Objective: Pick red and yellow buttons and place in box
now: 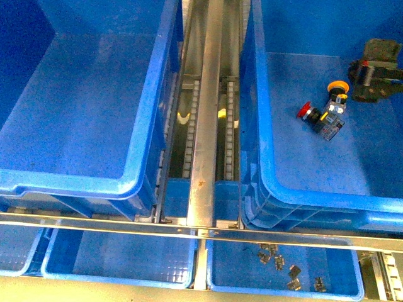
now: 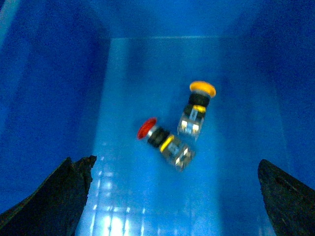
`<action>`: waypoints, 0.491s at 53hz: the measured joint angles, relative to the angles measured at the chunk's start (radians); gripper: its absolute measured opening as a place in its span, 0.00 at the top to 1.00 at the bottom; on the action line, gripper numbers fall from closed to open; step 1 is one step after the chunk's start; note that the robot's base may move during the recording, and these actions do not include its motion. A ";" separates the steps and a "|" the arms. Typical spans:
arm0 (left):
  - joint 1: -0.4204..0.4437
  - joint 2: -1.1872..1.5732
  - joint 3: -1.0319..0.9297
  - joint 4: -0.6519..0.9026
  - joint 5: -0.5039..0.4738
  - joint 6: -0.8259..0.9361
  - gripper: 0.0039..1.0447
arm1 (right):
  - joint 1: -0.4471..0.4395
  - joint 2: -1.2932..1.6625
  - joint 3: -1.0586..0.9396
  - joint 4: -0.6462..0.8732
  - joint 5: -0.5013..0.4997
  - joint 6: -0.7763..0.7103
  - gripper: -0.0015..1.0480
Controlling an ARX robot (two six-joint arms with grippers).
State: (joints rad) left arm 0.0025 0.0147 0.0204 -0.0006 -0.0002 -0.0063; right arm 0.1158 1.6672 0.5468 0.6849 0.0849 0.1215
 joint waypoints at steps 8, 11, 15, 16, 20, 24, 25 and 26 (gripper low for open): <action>0.000 0.000 0.000 0.000 0.000 0.000 0.07 | 0.004 -0.406 -0.235 -0.274 0.144 0.209 0.06; 0.000 0.000 0.000 0.000 0.000 0.000 0.07 | 0.005 -0.488 -0.257 -0.314 0.155 0.261 0.06; 0.000 0.000 0.000 0.000 0.000 0.000 0.07 | -0.004 -0.467 -0.300 -0.132 0.084 0.230 0.12; 0.000 0.000 0.000 0.000 0.000 0.000 0.07 | -0.010 -0.452 -0.339 0.004 0.046 0.175 0.17; 0.000 0.000 0.000 0.000 -0.001 0.000 0.07 | -0.019 -0.460 -0.424 0.265 -0.002 0.023 0.29; 0.000 0.000 0.000 0.000 0.000 0.000 0.07 | -0.039 -0.568 -0.445 0.317 -0.012 -0.064 0.48; 0.000 0.000 0.000 0.000 0.000 0.000 0.07 | -0.054 -0.587 -0.452 0.306 -0.032 -0.071 0.51; 0.000 0.000 0.000 0.000 0.000 0.000 0.07 | -0.069 -0.604 -0.458 0.294 -0.057 -0.080 0.54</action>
State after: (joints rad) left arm 0.0025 0.0147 0.0204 -0.0006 -0.0002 -0.0059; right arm 0.0463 1.0630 0.0887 0.9794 0.0277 0.0414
